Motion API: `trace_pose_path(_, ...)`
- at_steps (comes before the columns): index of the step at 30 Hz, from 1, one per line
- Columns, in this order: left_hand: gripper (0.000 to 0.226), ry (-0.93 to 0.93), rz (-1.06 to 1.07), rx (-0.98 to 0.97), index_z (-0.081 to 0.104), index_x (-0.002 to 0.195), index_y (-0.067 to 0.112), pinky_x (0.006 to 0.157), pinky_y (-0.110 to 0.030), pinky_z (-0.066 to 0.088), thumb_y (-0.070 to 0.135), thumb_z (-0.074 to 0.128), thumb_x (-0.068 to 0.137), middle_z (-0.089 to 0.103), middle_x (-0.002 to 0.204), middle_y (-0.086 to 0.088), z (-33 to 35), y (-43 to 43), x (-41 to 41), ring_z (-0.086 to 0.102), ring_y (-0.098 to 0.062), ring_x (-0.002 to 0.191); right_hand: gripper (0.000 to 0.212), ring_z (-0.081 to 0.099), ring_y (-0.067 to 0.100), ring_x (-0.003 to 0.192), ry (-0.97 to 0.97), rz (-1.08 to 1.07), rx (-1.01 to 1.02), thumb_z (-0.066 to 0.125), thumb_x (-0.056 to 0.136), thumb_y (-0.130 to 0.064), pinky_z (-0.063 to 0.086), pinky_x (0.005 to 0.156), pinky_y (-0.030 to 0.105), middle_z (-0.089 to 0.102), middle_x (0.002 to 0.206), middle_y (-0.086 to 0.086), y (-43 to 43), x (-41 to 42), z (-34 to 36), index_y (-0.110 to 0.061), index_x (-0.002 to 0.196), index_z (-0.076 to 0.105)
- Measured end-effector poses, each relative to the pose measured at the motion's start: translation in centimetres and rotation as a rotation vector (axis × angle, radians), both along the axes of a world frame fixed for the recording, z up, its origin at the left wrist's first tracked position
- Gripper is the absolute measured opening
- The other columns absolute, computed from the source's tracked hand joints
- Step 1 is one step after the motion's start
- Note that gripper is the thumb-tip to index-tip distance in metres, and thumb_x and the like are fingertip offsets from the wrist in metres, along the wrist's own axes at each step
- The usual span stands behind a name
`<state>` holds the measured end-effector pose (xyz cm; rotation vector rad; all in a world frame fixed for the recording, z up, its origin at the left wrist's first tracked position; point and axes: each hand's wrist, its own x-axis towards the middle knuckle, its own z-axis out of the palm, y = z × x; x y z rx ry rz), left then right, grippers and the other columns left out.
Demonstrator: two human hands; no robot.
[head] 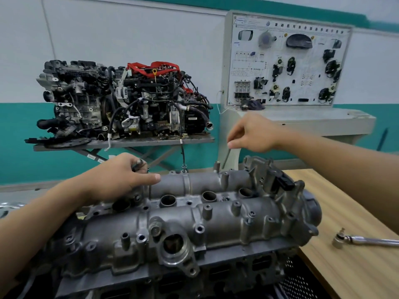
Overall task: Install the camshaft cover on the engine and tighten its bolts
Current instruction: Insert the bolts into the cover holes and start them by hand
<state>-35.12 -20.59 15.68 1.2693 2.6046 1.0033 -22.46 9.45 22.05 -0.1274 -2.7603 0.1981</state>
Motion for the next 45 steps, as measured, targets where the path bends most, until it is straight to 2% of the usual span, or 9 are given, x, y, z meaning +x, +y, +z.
trace_pose_path(2, 0.055, 0.014, 0.011, 0.001, 0.034, 0.055, 0.02, 0.054, -0.03, 0.029, 0.043, 0.073, 0.086, 0.035, 0.05, 0.005, -0.1, -0.1, 0.3, 0.031, -0.012, 0.047, 0.013, 0.062, -0.007, 0.073, 0.01, 0.031, -0.051, 0.075, 0.087, -0.023, 0.049, 0.072, 0.009, 0.075, 0.09, -0.006, -0.3, -0.4, -0.2, -0.016, 0.097, 0.08)
trace_pose_path(4, 0.053, 0.028, 0.017, -0.01, 0.033, 0.057, 0.02, 0.052, -0.03, 0.027, 0.04, 0.073, 0.087, 0.031, 0.05, 0.005, -0.2, -0.3, 0.6, 0.028, -0.011, 0.047, 0.012, 0.059, -0.013, 0.064, -0.005, 0.062, -0.07, 0.075, 0.087, -0.019, 0.042, 0.06, 0.0, 0.07, 0.079, -0.012, -0.7, -1.0, -0.2, -0.013, 0.096, 0.079)
trace_pose_path(8, 0.051, 0.024, 0.009, -0.049, 0.034, 0.061, 0.017, 0.053, -0.03, 0.025, 0.036, 0.072, 0.089, 0.028, 0.052, 0.004, -0.3, -0.4, 1.2, 0.025, -0.013, 0.049, 0.009, 0.054, -0.019, 0.053, -0.026, 0.102, -0.075, 0.075, 0.086, -0.015, 0.036, 0.052, 0.0, 0.062, 0.068, -0.021, -1.2, -1.7, -0.1, -0.013, 0.093, 0.079)
trace_pose_path(16, 0.052, 0.003, -0.011, -0.078, 0.033, 0.06, 0.017, 0.053, -0.029, 0.025, 0.035, 0.073, 0.089, 0.028, 0.054, 0.001, -0.1, -0.4, 1.3, 0.025, -0.014, 0.05, 0.01, 0.058, -0.008, 0.066, -0.04, 0.078, -0.042, 0.075, 0.086, -0.017, 0.041, 0.062, 0.008, 0.064, 0.073, -0.018, -1.4, -2.2, -0.1, -0.015, 0.094, 0.08)
trace_pose_path(22, 0.052, -0.014, -0.024, -0.078, 0.034, 0.059, 0.017, 0.054, -0.03, 0.024, 0.034, 0.073, 0.089, 0.028, 0.055, 0.0, -0.2, -0.4, 1.2, 0.025, -0.015, 0.051, 0.007, 0.053, -0.018, 0.048, -0.009, 0.076, -0.099, 0.075, 0.086, -0.016, 0.036, 0.049, 0.001, 0.062, 0.068, -0.022, -0.7, -2.4, -0.4, -0.014, 0.091, 0.08)
trace_pose_path(30, 0.052, -0.026, -0.014, -0.081, 0.034, 0.058, 0.018, 0.055, -0.03, 0.025, 0.036, 0.073, 0.088, 0.029, 0.053, 0.001, -0.1, -0.4, 1.3, 0.026, -0.015, 0.05, 0.002, 0.054, -0.012, 0.047, 0.032, 0.071, -0.202, 0.077, 0.084, -0.016, 0.038, 0.047, 0.004, 0.065, 0.064, -0.017, -0.8, -2.6, -0.7, -0.015, 0.085, 0.079)
trace_pose_path(37, 0.053, -0.016, 0.003, -0.089, 0.033, 0.059, 0.018, 0.058, -0.032, 0.025, 0.037, 0.075, 0.086, 0.029, 0.054, 0.001, 0.0, -0.4, 1.5, 0.026, -0.017, 0.052, 0.01, 0.056, -0.003, 0.045, -0.151, -0.011, -0.163, 0.077, 0.085, -0.017, 0.043, 0.045, 0.009, 0.07, 0.068, -0.003, -1.5, -3.0, -1.6, -0.018, 0.075, 0.076)
trace_pose_path(40, 0.054, -0.022, 0.009, -0.087, 0.033, 0.057, 0.019, 0.057, -0.031, 0.025, 0.038, 0.075, 0.085, 0.03, 0.054, 0.002, 0.0, -0.4, 1.7, 0.026, -0.015, 0.051, 0.019, 0.057, 0.01, 0.051, -0.212, -0.075, -0.266, 0.075, 0.087, -0.022, 0.049, 0.048, 0.018, 0.071, 0.068, 0.006, -1.3, -3.5, -2.2, -0.007, 0.075, 0.076)
trace_pose_path(45, 0.056, -0.027, 0.007, -0.086, 0.033, 0.054, 0.02, 0.056, -0.03, 0.025, 0.039, 0.076, 0.085, 0.03, 0.052, 0.005, 0.2, -0.3, 1.6, 0.027, -0.014, 0.049, 0.035, 0.044, 0.009, 0.034, -0.398, -0.257, -0.343, 0.063, 0.095, -0.028, 0.03, 0.035, 0.015, 0.06, 0.049, -0.002, -1.3, -5.2, -2.7, -0.01, 0.065, 0.065)
